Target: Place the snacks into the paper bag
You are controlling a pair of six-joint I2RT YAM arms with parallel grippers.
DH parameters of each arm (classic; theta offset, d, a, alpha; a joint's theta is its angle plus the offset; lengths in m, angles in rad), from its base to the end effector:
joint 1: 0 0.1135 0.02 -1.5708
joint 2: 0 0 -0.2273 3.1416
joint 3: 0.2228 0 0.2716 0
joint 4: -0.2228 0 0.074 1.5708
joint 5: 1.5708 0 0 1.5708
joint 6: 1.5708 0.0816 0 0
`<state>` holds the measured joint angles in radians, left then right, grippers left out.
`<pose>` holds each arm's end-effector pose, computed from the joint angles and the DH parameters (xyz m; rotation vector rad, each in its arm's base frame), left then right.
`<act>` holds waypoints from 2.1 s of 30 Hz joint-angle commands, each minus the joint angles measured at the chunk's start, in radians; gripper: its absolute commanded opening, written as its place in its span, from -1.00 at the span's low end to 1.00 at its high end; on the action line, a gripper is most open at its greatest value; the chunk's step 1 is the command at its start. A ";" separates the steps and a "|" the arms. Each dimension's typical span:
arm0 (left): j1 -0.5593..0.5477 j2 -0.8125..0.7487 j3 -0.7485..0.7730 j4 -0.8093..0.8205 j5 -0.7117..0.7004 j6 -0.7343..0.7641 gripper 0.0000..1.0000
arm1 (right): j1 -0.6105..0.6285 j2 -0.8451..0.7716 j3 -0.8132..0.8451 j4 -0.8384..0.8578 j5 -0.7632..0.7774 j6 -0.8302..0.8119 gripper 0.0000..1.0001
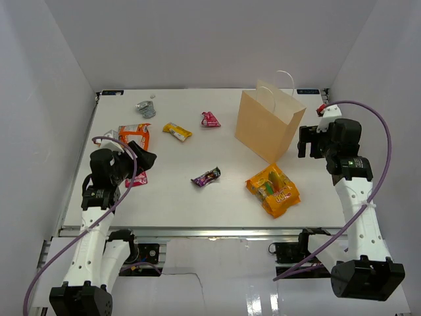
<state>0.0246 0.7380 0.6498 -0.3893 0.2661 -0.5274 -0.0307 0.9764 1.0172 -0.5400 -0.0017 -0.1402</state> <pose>0.2571 -0.0151 0.2327 -0.4027 2.0417 -0.5828 0.2914 -0.0088 0.2981 -0.1144 2.0684 -0.1032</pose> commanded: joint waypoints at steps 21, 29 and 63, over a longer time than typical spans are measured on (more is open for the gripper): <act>0.001 -0.101 -0.019 -0.229 -0.091 -0.348 0.96 | 0.710 0.463 0.151 -0.169 -0.365 -0.869 0.83; 0.001 -0.154 0.004 -0.410 -0.228 -0.450 0.96 | 0.782 0.893 0.503 -0.189 -0.439 -1.131 0.91; 0.003 -0.023 -0.016 -0.500 -0.335 -0.697 0.88 | 0.787 0.741 0.586 -0.201 -0.667 -0.781 -0.53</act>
<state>0.0246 0.6960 0.6289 -0.8833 -0.0376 -1.1671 0.7906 1.9053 1.5188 -0.7235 -0.5293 -1.0309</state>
